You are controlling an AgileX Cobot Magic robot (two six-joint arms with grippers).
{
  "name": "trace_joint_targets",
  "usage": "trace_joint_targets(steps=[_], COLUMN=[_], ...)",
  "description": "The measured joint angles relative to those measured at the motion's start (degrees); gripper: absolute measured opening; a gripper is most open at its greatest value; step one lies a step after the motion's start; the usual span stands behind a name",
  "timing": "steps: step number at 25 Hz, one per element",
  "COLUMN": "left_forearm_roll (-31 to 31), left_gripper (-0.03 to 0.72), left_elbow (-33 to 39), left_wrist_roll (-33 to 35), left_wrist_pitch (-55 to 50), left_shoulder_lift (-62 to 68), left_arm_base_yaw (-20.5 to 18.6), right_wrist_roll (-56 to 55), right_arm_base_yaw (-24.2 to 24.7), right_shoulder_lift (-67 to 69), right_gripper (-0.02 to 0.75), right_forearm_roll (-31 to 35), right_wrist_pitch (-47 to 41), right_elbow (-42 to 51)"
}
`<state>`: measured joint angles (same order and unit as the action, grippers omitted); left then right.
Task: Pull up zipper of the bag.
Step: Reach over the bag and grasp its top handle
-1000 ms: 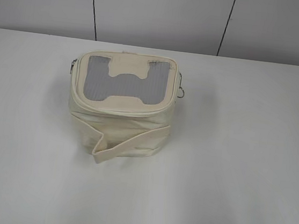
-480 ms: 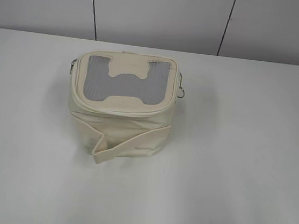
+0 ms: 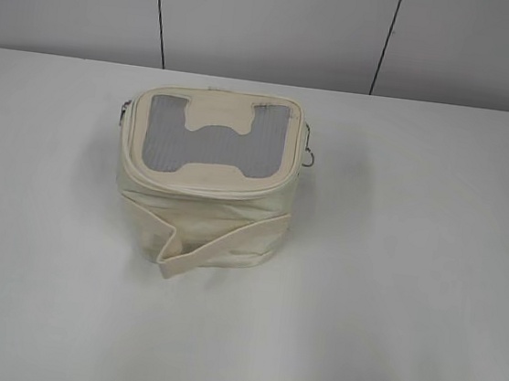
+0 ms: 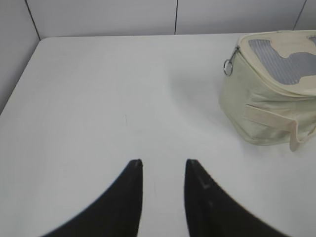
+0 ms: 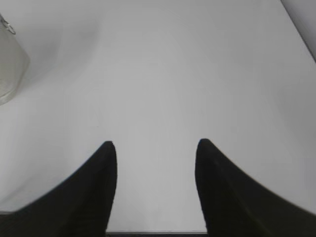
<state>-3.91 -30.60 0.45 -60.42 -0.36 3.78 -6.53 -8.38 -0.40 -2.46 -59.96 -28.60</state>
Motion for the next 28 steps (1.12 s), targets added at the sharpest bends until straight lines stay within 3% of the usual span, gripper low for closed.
trace_joint_targets(steps=[5,10,13,16,21,28], left_forearm_roll=[-0.32,-1.19,-1.43,-1.37,-1.07,-1.07], left_gripper=[0.228,0.228,0.228,0.228,0.228,0.228], left_elbow=[0.0,0.0,0.0,0.0,0.0,0.0], left_wrist_roll=[0.0,0.0,0.0,0.0,0.0,0.0], left_wrist_pitch=[0.0,0.05,0.1,0.1,0.1,0.1], left_shoulder_lift=[0.0,0.0,0.0,0.0,0.0,0.0], left_arm_base_yaw=[0.0,0.0,0.0,0.0,0.0,0.0], right_wrist_roll=[11.5,34.97,53.58,66.89,73.1,68.23], right_arm_base_yaw=[0.0,0.0,0.0,-0.12,-3.53,-10.87], right_shoulder_lift=[10.91,38.55,59.07,76.79,103.16,126.6], right_gripper=[0.411,0.411,0.411,0.411,0.411,0.411], right_forearm_roll=[12.72,32.52,47.33,57.23,60.72,58.91], right_wrist_pitch=[3.38,20.35,23.29,20.55,9.75,-0.91], right_elbow=[-1.04,-4.89,-13.54,-25.73,-53.15,-84.61])
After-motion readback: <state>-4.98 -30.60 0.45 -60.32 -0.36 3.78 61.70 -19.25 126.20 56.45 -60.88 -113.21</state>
